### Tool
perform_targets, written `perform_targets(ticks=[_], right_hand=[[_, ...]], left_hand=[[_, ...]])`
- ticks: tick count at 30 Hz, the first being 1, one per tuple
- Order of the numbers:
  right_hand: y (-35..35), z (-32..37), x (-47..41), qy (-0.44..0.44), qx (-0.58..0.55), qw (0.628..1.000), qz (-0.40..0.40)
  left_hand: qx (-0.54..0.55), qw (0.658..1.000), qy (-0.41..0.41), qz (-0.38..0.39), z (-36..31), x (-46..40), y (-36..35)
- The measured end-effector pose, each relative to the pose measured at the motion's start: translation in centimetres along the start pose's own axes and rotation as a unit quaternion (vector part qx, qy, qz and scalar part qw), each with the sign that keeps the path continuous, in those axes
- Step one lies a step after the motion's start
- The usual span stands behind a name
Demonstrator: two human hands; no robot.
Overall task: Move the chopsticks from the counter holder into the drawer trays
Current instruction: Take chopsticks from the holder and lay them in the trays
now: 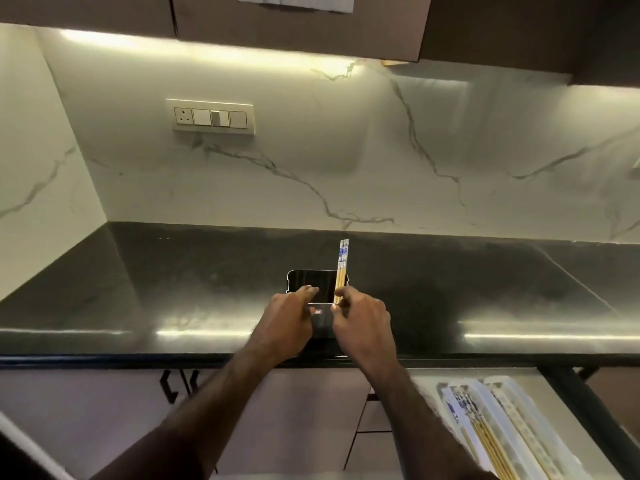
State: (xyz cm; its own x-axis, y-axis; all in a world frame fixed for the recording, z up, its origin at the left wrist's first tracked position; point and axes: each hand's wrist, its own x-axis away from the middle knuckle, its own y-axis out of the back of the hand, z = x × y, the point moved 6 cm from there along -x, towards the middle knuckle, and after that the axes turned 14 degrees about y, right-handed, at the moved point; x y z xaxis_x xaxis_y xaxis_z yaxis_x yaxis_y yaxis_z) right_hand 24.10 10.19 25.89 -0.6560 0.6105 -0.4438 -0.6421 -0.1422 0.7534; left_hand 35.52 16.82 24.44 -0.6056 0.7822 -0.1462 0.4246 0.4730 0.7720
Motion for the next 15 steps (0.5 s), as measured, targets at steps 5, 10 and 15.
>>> perform_targets(ticks=[5, 10, 15], right_hand=[[-2.7, -3.6, -4.6, -0.018, -0.006, 1.0, 0.004], [-5.5, -8.1, -9.0, -0.078, -0.03, 0.996, 0.033], [-7.8, -10.8, -10.9, -0.111, -0.035, 0.992, 0.055]], left_hand=[[0.04, 0.999, -0.003, 0.001, -0.1, -5.5, -1.7], [0.132, 0.991, 0.033, -0.004, -0.7, -12.0, -3.7], [0.14, 0.987, 0.063, -0.039, -0.5, -17.4, -6.1]])
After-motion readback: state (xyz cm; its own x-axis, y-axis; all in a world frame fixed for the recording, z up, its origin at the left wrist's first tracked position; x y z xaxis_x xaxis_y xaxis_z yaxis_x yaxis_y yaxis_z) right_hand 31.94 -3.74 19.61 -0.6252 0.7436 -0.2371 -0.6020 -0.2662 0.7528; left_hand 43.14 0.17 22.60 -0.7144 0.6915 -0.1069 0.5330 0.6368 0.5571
